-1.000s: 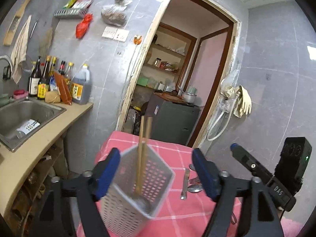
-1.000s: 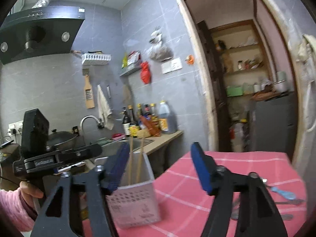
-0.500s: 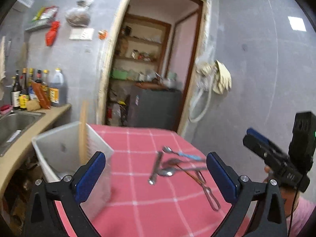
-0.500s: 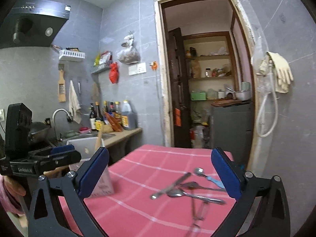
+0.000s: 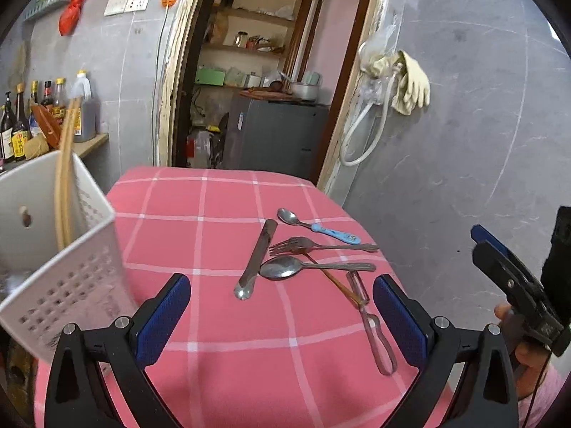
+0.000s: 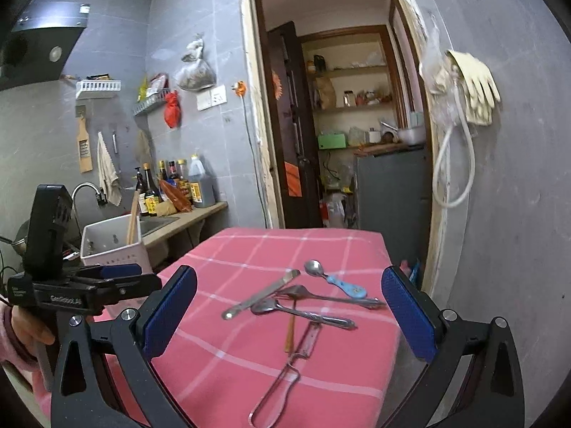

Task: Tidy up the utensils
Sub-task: 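Move both open grippers back over the utensils on the table, then grasp the steel butter knife with the left gripper while the right gripper grasps the steel peeler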

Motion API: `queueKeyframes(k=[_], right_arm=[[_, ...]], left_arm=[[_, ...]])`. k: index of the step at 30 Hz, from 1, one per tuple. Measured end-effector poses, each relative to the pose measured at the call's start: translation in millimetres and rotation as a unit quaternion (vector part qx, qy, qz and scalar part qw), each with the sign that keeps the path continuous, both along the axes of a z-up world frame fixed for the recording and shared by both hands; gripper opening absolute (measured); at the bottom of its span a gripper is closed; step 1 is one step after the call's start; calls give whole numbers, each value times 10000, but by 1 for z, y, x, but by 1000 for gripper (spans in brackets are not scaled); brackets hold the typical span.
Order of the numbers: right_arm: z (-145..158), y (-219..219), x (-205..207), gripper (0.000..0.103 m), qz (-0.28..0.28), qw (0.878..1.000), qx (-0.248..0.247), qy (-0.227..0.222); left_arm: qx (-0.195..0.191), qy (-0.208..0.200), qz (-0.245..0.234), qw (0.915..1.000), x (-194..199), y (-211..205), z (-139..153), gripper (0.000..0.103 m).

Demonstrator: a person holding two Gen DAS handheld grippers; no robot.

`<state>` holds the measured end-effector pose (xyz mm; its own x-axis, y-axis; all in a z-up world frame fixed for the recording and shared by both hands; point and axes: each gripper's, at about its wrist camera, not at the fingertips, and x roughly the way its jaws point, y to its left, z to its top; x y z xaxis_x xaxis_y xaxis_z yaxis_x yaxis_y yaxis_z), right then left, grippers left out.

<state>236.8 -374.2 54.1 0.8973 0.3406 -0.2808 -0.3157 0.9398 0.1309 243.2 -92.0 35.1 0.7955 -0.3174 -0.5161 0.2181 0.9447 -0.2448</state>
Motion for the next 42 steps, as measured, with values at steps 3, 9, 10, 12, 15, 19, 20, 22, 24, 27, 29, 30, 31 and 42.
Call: queueKeyframes(k=[3, 9, 10, 12, 15, 19, 20, 22, 24, 27, 29, 30, 31, 42], right_arm=[[-14, -4, 12, 102, -42, 9998, 25, 203], [-44, -3, 38, 88, -80, 9960, -9, 888], [-48, -4, 41, 84, -72, 9950, 4, 994], [-58, -3, 51, 71, -46, 9919, 33, 1270], [-75, 0, 65, 55, 38, 9855, 113, 1692], [-96, 5, 81, 39, 131, 9769, 125, 2131], [-101, 7, 84, 35, 165, 9746, 141, 2230], [-109, 12, 90, 34, 213, 9709, 152, 2379], [-115, 17, 94, 33, 240, 9684, 150, 2479], [-123, 25, 100, 31, 269, 9651, 86, 2604], [-126, 29, 104, 31, 297, 9627, 82, 2687], [-127, 31, 106, 30, 301, 9620, 72, 2715], [-128, 33, 107, 29, 299, 9613, 50, 2738], [-129, 41, 117, 16, 168, 9562, -189, 2917]], left_arm=[[110, 63, 74, 9999, 16, -7, -7, 103], [152, 587, 76, 9981, 56, -16, -28, 103], [139, 693, 80, 9975, 62, -17, -32, 101], [121, 846, 70, 9963, 73, -18, -40, 97], [230, 997, 19, 9947, 84, -22, -52, 86], [482, 1165, -22, 9920, 99, -26, -66, 64], [548, 1216, 9, 9911, 105, -25, -70, 62], [601, 1286, 66, 9898, 113, -24, -74, 54], [636, 1436, 117, 9875, 124, -21, -81, 48], [561, 1708, 133, 9836, 137, -17, -88, 41], [524, 1702, 84, 9840, 141, -17, -89, 41], [535, 1707, 55, 9839, 142, -17, -88, 41], [551, 1712, -2, 9837, 143, -19, -89, 41], [1331, 1788, -371, 9741, 140, -39, -87, 17]])
